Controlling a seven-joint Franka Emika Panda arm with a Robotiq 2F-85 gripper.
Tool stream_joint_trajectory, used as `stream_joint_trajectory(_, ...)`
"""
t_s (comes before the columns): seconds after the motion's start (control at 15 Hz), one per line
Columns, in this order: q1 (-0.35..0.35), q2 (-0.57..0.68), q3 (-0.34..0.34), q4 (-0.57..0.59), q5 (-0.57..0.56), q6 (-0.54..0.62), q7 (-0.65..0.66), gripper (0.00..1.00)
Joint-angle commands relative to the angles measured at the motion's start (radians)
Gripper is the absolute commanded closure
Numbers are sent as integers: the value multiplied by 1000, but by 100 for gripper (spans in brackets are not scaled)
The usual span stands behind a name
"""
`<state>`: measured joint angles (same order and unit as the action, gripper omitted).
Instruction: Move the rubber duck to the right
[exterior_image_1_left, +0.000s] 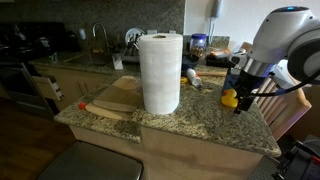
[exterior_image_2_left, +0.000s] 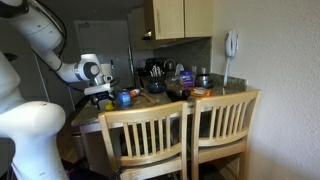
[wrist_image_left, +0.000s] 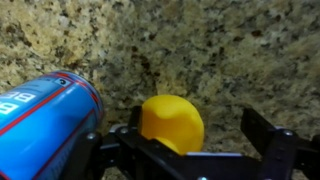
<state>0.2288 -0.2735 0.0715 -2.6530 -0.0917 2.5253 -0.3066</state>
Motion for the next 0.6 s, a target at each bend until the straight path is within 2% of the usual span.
stream_joint_trajectory(0.0,-9,-1,11,2,6,-4,-4,0)
stream_joint_trajectory(0.27,-34,-9,36,-20,-29,93,110,0)
stream_joint_trajectory(0.33,-15,-5,22,0,-4,45,62,0)
stream_joint_trajectory(0.53,-18,-5,29,-3,-8,65,94,0)
